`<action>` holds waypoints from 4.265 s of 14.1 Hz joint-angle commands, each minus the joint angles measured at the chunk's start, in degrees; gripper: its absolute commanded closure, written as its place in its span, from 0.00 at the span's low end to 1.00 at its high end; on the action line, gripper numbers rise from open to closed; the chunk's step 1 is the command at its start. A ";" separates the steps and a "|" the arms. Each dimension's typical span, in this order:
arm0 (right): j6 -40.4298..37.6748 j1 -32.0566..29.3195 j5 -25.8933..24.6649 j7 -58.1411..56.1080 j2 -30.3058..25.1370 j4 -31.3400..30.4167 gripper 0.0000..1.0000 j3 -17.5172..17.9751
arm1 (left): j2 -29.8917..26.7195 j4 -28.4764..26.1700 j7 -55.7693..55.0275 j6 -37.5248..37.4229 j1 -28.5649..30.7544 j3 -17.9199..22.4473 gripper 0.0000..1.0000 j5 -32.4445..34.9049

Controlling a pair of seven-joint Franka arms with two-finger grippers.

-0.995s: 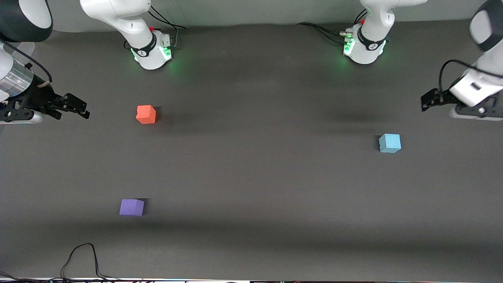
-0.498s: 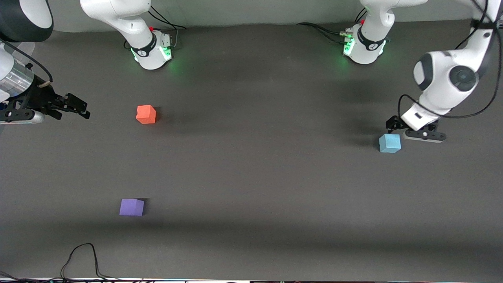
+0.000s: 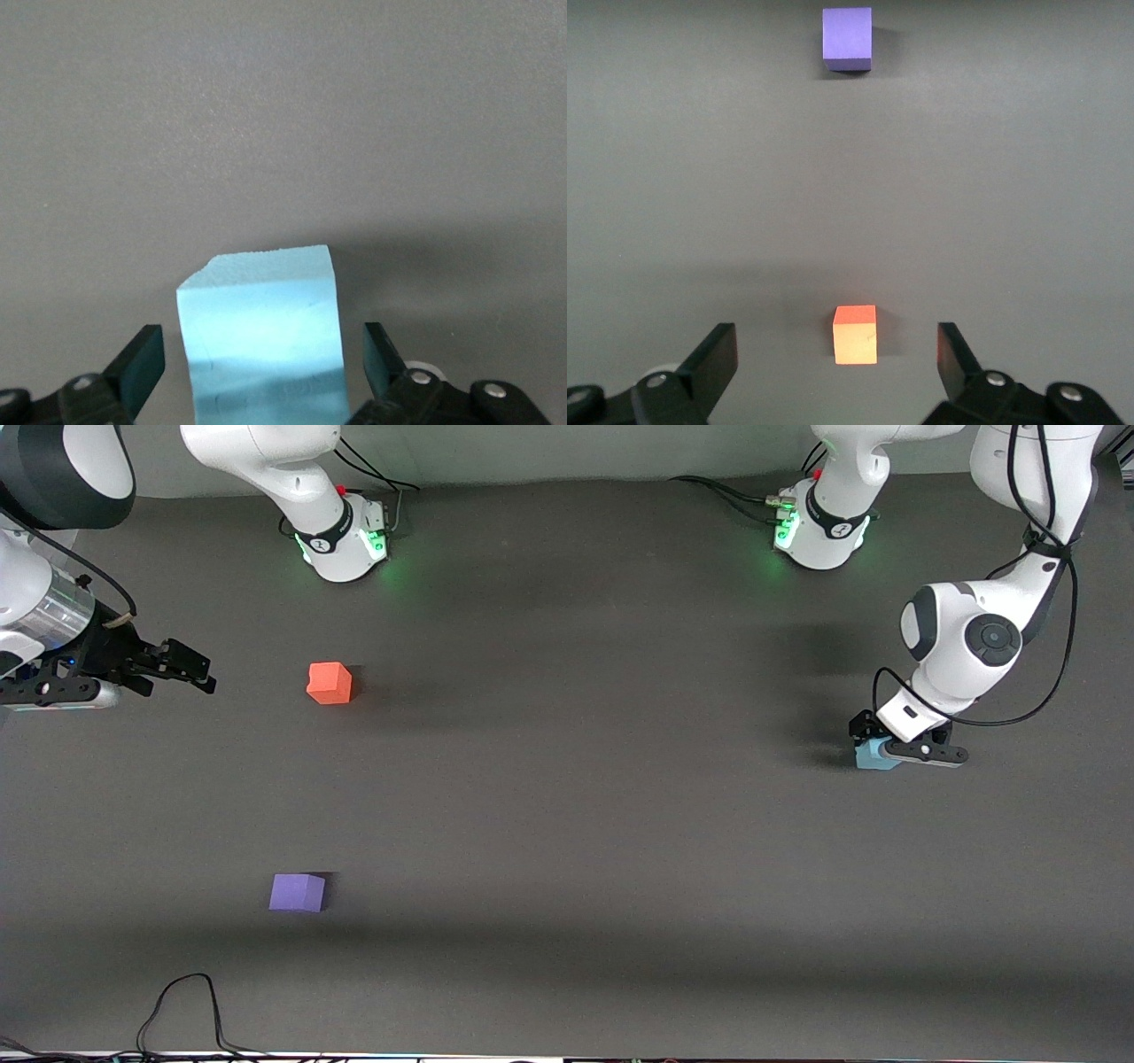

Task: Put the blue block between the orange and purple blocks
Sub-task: 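Lower the left gripper onto the blue block and close it, then lift and carry the blue block to the table middle with the left gripper, then set down the blue block, open the left gripper while the right gripper reaches over, then grasp the blue block with the right gripper while the left gripper withdraws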

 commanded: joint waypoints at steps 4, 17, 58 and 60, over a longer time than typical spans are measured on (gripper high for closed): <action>0.72 0.40 0.17 -0.97 -0.34 -0.78 0.00 -0.17 | 0.02 1.97 -0.06 -1.38 -0.63 0.19 0.63 -0.23; 1.69 1.63 0.25 -0.54 -0.16 -1.92 0.00 -0.17 | -8.50 22.08 -12.59 -41.88 -2.65 -7.78 0.77 -1.81; 16.19 46.61 0.70 43.03 38.73 27.39 0.00 -0.43 | -8.41 56.99 -12.73 -76.36 12.09 -19.58 0.00 -1.29; 17.85 48.47 0.61 44.46 43.94 29.10 0.00 -0.52 | -9.82 56.64 -11.49 -76.27 12.99 -19.23 0.00 -1.29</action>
